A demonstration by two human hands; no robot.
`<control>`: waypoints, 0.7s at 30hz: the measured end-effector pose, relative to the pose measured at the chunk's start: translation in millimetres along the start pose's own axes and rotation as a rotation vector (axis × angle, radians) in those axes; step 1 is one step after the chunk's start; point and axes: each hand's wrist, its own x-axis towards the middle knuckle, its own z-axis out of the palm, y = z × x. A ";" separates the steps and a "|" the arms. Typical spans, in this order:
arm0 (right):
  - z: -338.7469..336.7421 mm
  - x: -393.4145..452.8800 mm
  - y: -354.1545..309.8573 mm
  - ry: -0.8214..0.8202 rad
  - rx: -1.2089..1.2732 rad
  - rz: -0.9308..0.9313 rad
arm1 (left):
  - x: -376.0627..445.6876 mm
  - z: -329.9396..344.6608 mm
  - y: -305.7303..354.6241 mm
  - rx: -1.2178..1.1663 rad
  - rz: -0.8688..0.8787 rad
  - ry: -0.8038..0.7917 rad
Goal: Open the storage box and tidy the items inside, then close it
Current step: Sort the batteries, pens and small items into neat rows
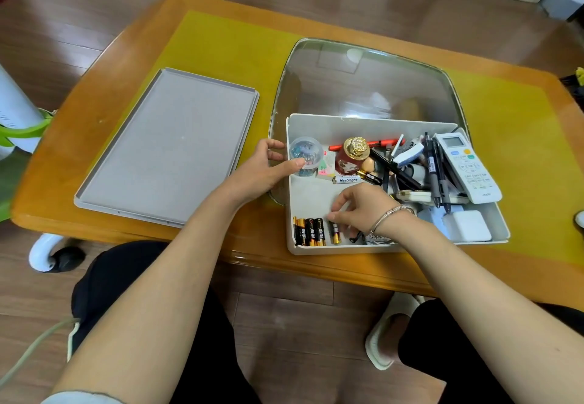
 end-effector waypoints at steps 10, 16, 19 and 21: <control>0.7 -1.3 -2.9 -0.150 -0.008 -0.023 | -0.4 0.7 0.1 -0.003 0.006 0.010; -0.8 -3.3 -1.0 -0.210 0.019 -0.040 | -0.4 0.7 0.2 -0.012 0.004 0.008; -2.3 -3.9 0.3 -0.201 0.046 -0.047 | -0.2 1.0 -0.1 -0.009 0.004 0.009; -4.5 -5.5 0.6 -0.211 0.039 -0.041 | -0.1 1.0 -0.1 -0.006 0.004 0.009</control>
